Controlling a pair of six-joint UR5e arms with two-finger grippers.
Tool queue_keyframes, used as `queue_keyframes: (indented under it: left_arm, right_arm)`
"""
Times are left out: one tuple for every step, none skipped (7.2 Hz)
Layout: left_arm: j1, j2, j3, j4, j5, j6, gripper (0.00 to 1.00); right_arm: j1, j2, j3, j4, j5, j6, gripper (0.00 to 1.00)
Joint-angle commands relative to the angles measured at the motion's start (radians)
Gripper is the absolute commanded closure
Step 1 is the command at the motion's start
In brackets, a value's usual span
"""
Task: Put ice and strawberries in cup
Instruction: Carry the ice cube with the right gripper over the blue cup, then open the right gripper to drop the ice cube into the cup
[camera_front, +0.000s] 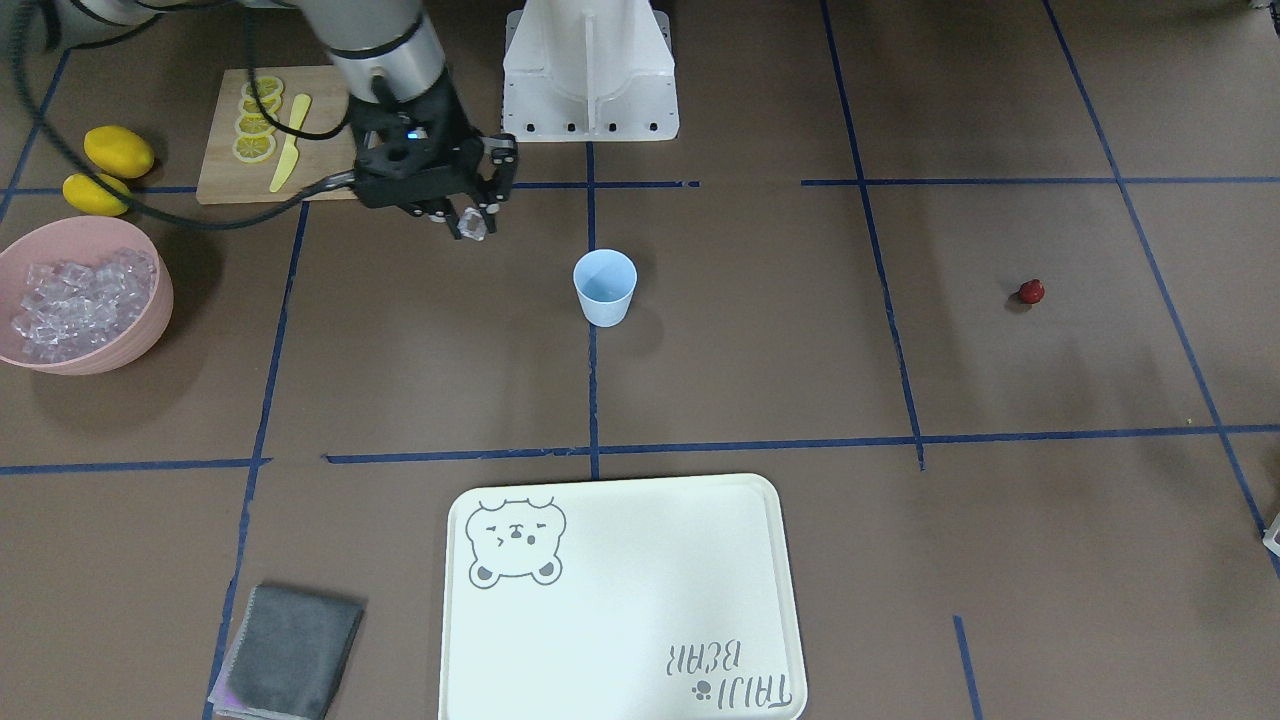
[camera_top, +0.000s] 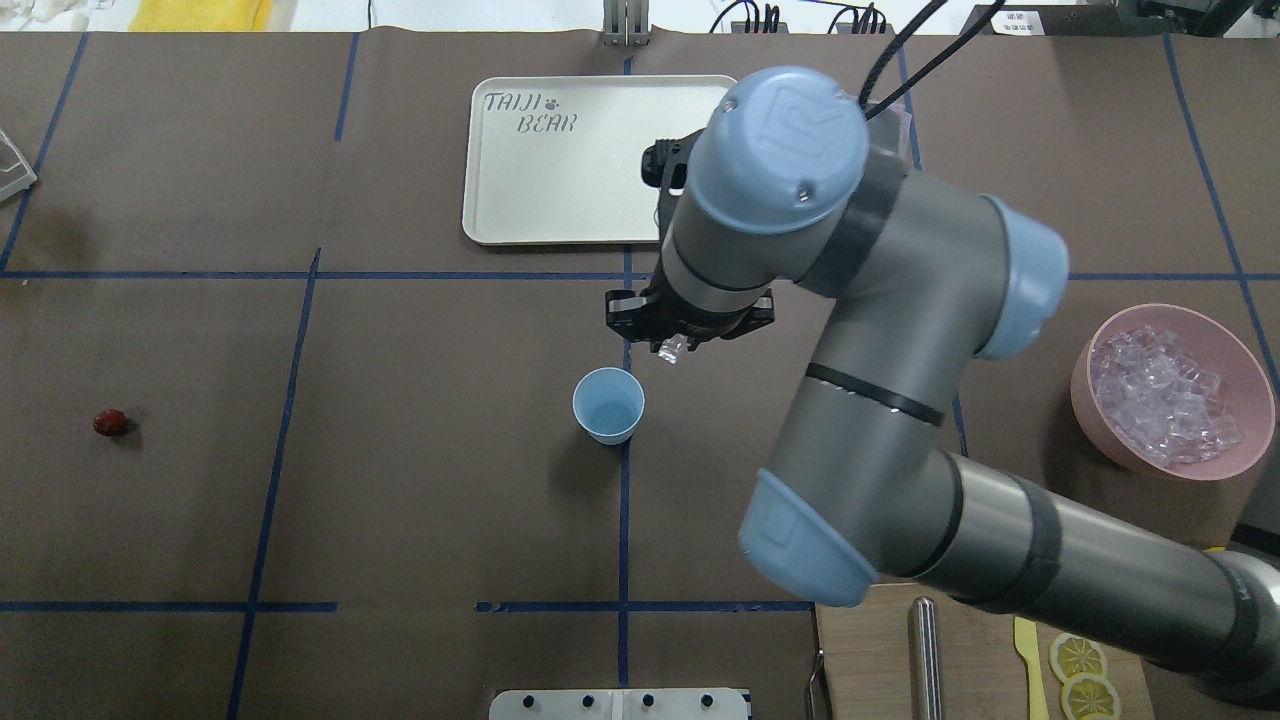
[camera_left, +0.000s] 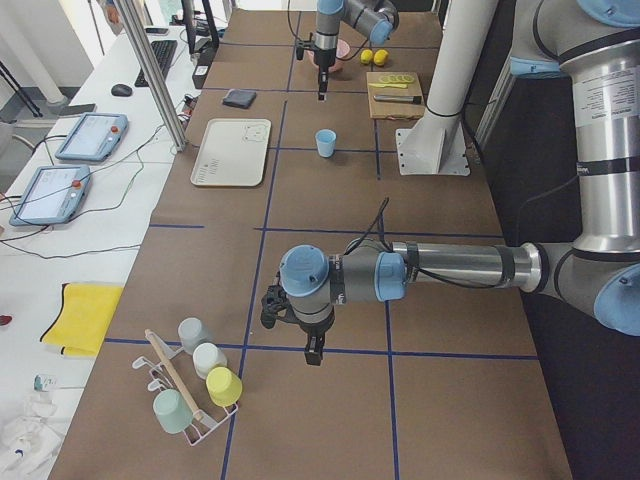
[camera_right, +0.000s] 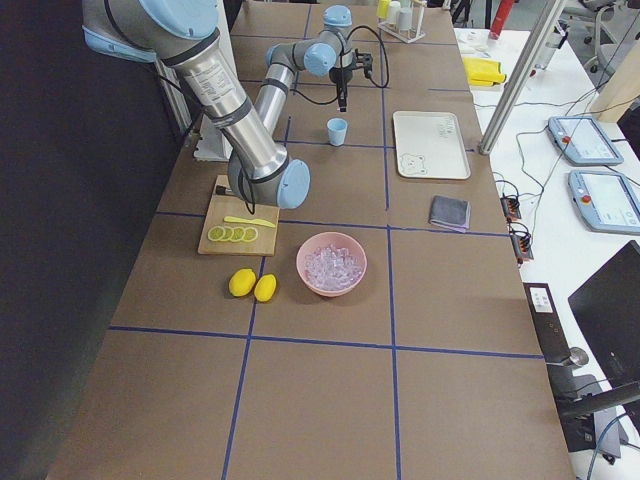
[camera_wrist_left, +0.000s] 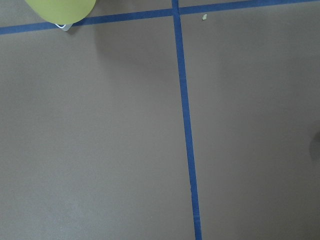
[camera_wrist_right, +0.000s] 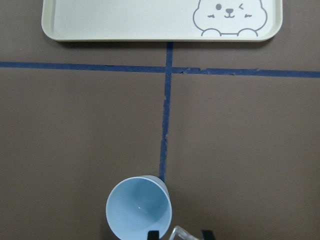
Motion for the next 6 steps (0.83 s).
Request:
queue_keyframes:
  left_arm:
    - [0.001, 0.000, 0.000, 0.000, 0.000, 0.000, 0.00]
    - [0.001, 0.000, 0.000, 0.000, 0.000, 0.000, 0.00]
    - [0.001, 0.000, 0.000, 0.002, 0.000, 0.000, 0.00]
    - [0.001, 0.000, 0.000, 0.002, 0.000, 0.000, 0.00]
    - [0.001, 0.000, 0.000, 0.000, 0.000, 0.000, 0.00]
    - [0.001, 0.000, 0.000, 0.000, 0.000, 0.000, 0.00]
  right_arm:
    - [-0.083, 0.048, -0.112, 0.009, -0.094, 0.047, 1.00]
    - [-0.103, 0.047, -0.132, 0.011, -0.114, 0.049, 1.00]
    - [-0.115, 0.044, -0.161, 0.058, -0.126, 0.052, 1.00]
    - [-0.117, 0.047, -0.203, 0.113, -0.128, 0.067, 1.00]
    - [-0.117, 0.047, -0.203, 0.115, -0.134, 0.068, 1.00]
    - [-0.117, 0.044, -0.203, 0.115, -0.136, 0.068, 0.97]
